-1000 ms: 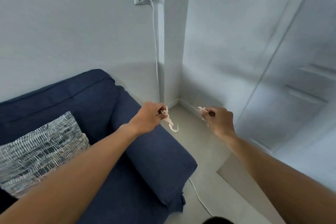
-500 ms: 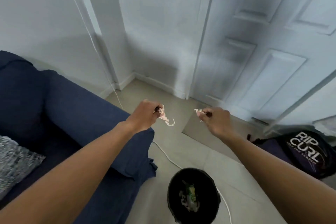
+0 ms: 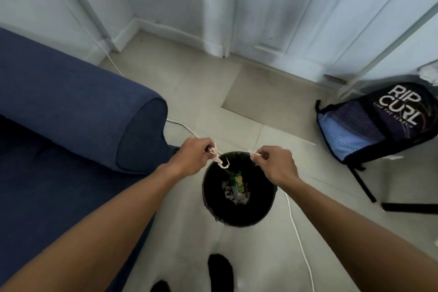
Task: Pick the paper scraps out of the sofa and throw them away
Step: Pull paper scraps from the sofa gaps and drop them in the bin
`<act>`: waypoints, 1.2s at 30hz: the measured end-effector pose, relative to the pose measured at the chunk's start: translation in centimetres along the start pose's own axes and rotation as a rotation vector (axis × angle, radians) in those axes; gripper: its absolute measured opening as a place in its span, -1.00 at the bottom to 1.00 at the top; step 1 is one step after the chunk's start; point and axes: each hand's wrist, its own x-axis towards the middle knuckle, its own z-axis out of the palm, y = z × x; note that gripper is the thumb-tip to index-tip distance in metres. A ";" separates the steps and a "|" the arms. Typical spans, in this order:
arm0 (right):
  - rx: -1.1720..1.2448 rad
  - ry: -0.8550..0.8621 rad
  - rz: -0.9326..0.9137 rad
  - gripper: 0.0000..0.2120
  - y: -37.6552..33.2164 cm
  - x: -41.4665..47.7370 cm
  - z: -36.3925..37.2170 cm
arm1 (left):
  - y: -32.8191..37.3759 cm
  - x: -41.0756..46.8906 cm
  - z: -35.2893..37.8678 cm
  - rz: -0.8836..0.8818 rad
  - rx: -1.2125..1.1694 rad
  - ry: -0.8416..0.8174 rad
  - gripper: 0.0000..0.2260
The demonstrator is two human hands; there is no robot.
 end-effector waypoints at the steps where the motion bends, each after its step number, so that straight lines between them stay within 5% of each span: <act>1: -0.002 -0.016 0.026 -0.76 1.0 0.0 1.0 | -0.7 0.0 1.4 -0.013 -0.004 -0.025 -0.94; 14: -0.013 -0.110 0.149 -0.77 6.8 -0.7 5.9 | -4.1 0.0 9.5 -0.144 0.016 -0.151 -0.87; 18: -0.068 -0.211 0.169 -0.31 7.7 -0.6 5.9 | -3.2 -0.1 9.8 -0.104 0.069 -0.185 -0.77; 21: -0.105 -0.240 0.210 -0.15 7.7 -0.6 5.8 | -2.5 -0.2 9.6 -0.038 0.255 -0.261 -0.49; 25: -0.154 -0.220 0.190 -0.16 7.1 -0.8 5.2 | -2.5 0.0 9.7 -0.049 0.357 -0.304 -0.21; 36: -0.166 -0.192 0.156 -0.19 6.0 -0.3 4.8 | -3.2 0.2 8.2 -0.053 0.342 -0.253 -0.20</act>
